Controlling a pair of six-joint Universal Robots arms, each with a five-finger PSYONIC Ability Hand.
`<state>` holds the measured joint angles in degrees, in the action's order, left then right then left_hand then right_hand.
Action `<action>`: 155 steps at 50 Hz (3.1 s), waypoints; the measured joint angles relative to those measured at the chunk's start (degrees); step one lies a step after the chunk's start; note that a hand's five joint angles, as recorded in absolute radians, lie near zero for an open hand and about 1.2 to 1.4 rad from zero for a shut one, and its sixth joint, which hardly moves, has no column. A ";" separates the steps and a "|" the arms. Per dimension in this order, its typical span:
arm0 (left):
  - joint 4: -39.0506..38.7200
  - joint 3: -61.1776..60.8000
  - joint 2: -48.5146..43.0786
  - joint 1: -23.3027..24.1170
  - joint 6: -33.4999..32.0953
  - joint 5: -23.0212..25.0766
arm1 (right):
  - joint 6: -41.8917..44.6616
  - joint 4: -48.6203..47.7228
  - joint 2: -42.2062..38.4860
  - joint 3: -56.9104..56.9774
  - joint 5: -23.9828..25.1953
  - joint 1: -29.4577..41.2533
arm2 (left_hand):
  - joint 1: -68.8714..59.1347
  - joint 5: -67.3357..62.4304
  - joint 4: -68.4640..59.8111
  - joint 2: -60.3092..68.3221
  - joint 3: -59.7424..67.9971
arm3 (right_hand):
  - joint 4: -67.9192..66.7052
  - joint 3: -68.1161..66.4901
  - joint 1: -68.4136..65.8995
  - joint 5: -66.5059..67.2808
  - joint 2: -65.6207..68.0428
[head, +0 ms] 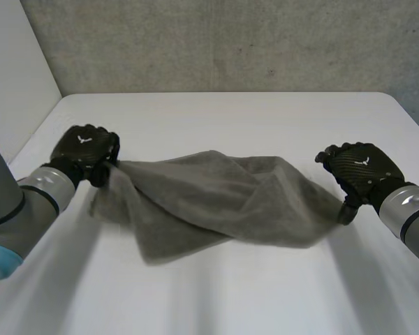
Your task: Fold the towel.
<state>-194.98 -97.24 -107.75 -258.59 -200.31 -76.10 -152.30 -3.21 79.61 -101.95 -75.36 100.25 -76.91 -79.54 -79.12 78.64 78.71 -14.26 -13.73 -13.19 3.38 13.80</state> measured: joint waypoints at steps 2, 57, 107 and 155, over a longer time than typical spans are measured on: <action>0.02 0.20 -0.05 -0.25 0.24 -0.07 | 0.13 0.12 0.19 -0.18 0.05 0.01 | 15.39 15.57 16.22 -15.56 -14.43 | 0.00 0.00 0.00 0.00 0.00; 3.52 -17.57 3.58 7.34 -6.53 2.58 | 6.73 -3.24 -12.33 -2.35 4.27 6.70 | 46.88 49.17 49.58 -49.11 -48.68 | -14.75 -15.31 -15.36 15.97 15.16; 4.19 -12.82 -2.25 14.99 -5.20 -0.31 | -1.07 -2.72 -12.13 2.70 -0.03 5.82 | 34.87 37.51 37.06 -36.57 -36.50 | -62.15 -62.50 -62.29 63.19 60.93; 16.90 11.18 10.79 7.03 -4.07 -5.48 | 3.71 30.47 -4.92 33.32 0.17 6.38 | -5.53 -4.94 -7.71 6.51 9.67 | -62.15 -62.95 -62.32 63.57 61.34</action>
<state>-178.08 -86.06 -96.97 -251.55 -204.38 -81.58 -148.58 27.25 74.68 -68.63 -75.19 106.63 -82.44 -84.48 -86.83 85.14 88.38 -76.41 -76.69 -75.51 66.95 75.14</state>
